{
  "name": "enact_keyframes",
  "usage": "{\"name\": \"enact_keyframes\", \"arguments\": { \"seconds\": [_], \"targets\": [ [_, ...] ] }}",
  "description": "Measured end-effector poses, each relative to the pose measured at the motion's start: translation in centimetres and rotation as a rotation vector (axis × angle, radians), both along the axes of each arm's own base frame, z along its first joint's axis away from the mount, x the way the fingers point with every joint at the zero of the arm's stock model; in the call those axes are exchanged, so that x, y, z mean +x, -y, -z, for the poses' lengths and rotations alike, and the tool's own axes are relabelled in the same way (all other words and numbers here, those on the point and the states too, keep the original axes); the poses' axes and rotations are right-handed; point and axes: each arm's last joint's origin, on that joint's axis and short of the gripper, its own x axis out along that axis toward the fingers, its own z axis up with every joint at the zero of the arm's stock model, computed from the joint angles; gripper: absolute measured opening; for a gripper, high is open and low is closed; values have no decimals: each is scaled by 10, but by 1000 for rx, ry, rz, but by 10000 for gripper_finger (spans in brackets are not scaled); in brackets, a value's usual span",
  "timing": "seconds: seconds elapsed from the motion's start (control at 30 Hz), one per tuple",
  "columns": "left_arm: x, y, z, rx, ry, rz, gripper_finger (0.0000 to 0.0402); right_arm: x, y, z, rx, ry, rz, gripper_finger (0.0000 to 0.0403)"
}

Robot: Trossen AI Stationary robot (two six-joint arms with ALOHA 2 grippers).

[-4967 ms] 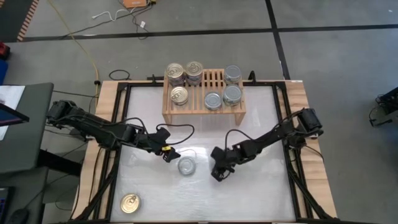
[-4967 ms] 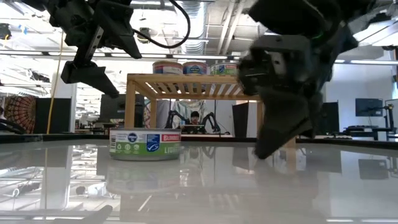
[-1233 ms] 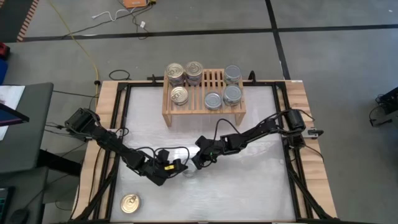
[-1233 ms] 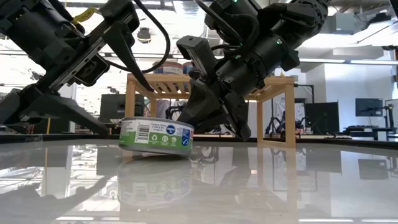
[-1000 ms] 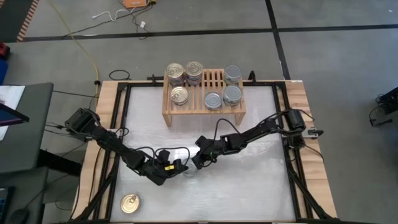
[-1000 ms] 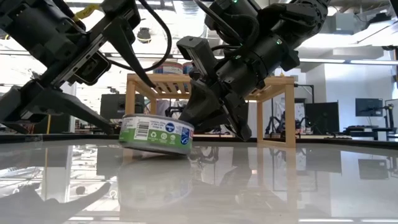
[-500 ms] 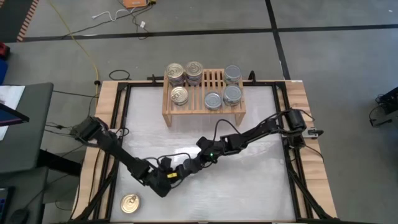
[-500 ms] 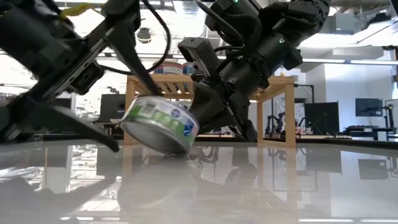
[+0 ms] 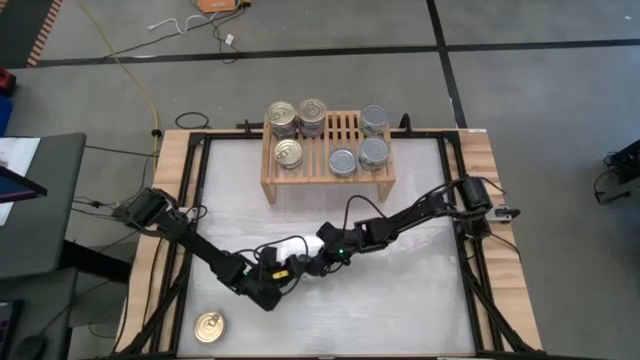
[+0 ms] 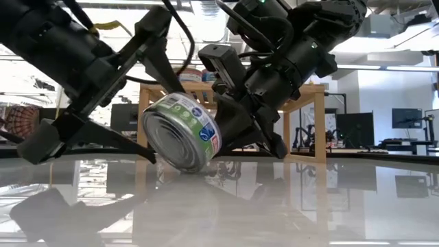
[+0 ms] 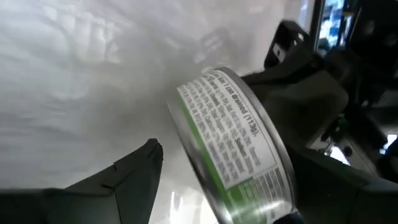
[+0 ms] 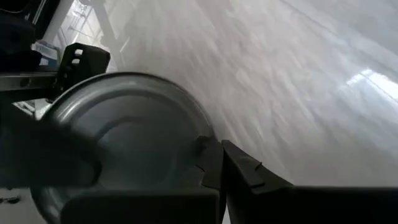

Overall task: Stack canned seafood by type on shelf
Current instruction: Stack the green tuna can on top of the other green tuna can on the shelf

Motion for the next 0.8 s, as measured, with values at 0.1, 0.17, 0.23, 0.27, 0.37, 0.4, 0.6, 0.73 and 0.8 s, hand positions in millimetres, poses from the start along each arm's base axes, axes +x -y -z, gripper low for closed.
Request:
{"name": "enact_keyframes", "arguments": {
  "seconds": [0.1,0.17,0.23,0.27,0.37,0.4,0.6,0.73,0.8],
  "targets": [
    [3,-3,-1,4,-7,30,293,-1,0,1,-1,-7,-2,28],
    [5,-4,-1,-1,-14,42,281,-1,-1,1,-1,-7,-3,28],
    [5,-4,-1,-2,-19,46,263,-1,-1,1,-1,-7,-4,28],
    [4,-4,-1,-5,-20,49,252,-1,-1,1,0,-7,-5,28],
    [3,-2,-1,-14,-22,62,215,-1,-1,0,-1,-7,-7,28],
    [3,-1,-1,-14,-23,64,202,-1,-1,-1,-1,-7,-7,28],
    [-1,4,0,-9,-34,82,131,-7,1,-14,-37,-13,-54,29],
    [-6,4,-7,11,-55,102,126,-20,4,-32,-90,-79,-87,29],
    [-9,2,-14,31,-59,115,126,-30,5,-43,-117,-121,-102,29]
  ]
}}
